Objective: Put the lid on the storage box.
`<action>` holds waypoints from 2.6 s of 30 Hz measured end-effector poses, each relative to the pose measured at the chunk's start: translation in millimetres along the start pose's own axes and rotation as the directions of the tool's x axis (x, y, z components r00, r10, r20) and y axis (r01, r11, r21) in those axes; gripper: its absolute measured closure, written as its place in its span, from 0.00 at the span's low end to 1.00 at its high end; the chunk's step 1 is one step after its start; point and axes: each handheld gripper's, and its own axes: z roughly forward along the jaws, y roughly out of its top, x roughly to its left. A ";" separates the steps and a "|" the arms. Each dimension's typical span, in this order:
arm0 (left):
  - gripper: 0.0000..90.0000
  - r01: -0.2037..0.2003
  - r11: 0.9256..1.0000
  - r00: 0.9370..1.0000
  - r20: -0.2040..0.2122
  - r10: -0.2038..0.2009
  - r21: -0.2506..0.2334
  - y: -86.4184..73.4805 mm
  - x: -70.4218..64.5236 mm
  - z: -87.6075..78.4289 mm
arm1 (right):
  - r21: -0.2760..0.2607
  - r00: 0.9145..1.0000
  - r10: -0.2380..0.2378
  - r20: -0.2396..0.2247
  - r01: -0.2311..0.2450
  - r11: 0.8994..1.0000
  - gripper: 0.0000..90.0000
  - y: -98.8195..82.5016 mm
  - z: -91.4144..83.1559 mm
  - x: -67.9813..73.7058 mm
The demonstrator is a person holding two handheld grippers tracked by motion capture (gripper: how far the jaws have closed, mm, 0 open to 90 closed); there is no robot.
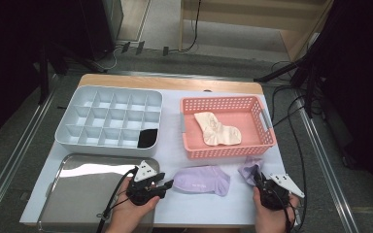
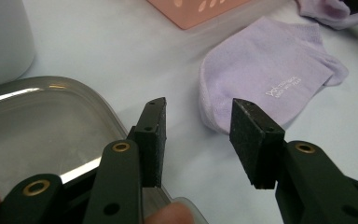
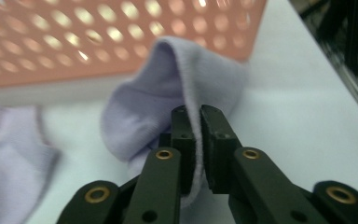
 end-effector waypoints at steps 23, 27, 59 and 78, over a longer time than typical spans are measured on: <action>0.66 0.005 1.000 1.000 0.030 -0.004 -0.008 -0.2 -0.3 -0.6 | -0.150 0.879 -0.341 -0.333 0.308 0.939 0.69 -18.0 -20.4 122.9; 0.65 0.009 1.000 1.000 0.029 -0.009 -0.012 0.2 0.8 -2.0 | -0.113 0.899 -0.275 -0.340 0.252 0.961 0.50 -22.5 -20.7 125.0; 0.64 0.015 0.999 0.999 0.033 -0.014 -0.034 1.6 3.3 -7.3 | 0.017 0.962 -0.052 -0.268 0.059 0.998 0.96 -26.6 -26.1 94.5; 0.67 0.017 0.998 0.999 0.047 -0.014 -0.061 4.4 3.1 -15.4 | -0.178 0.872 -0.199 -0.447 0.131 0.975 0.69 -11.3 -45.3 136.1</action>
